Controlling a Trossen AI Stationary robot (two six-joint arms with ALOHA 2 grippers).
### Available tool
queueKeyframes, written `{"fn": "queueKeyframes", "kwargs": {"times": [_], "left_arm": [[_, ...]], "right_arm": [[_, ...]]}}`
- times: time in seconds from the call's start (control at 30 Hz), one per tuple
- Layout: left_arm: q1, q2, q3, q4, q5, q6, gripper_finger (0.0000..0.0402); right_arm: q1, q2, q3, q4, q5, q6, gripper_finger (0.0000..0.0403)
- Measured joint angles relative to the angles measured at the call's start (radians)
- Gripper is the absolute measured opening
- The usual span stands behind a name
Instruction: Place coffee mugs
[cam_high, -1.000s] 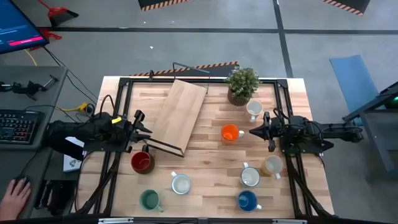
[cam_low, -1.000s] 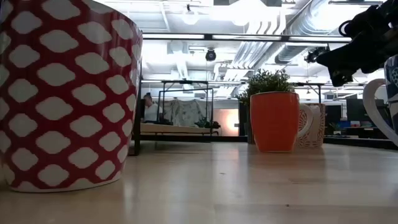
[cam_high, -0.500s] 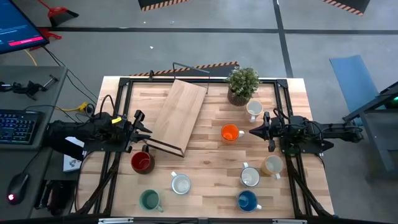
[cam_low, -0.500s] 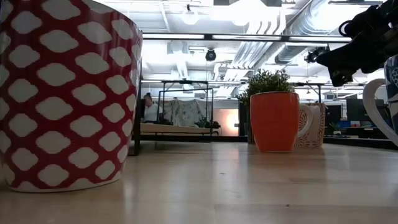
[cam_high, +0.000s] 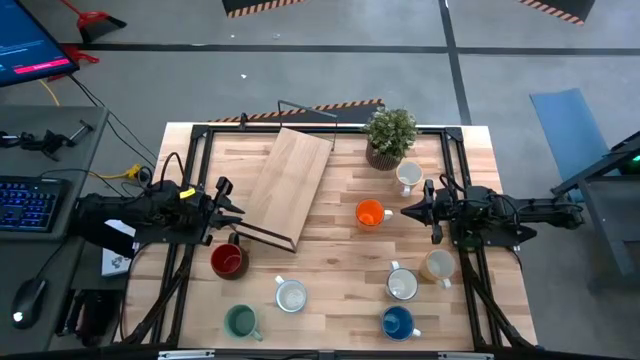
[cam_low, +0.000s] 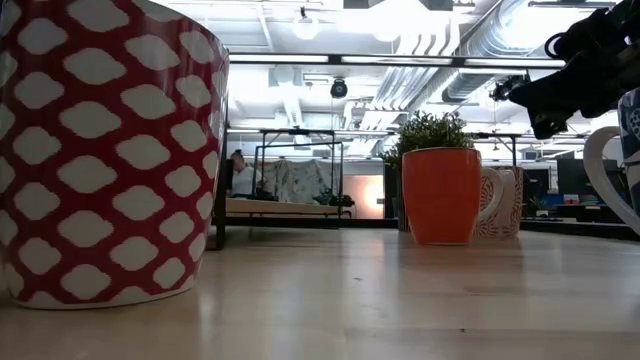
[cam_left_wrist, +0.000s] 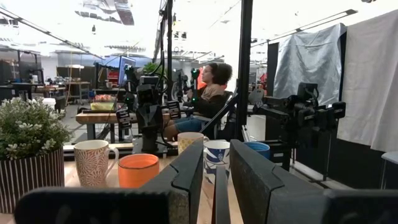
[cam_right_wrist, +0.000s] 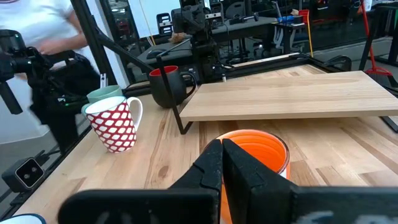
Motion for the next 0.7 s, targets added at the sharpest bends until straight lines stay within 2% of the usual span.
{"fn": "queueKeyframes", "kwargs": {"times": [0.7], "left_arm": [[0.000,0.000,0.000,0.006,0.000,0.000,0.0072]], "right_arm": [[0.000,0.000,0.000,0.000,0.000,0.000,0.0000]]}}
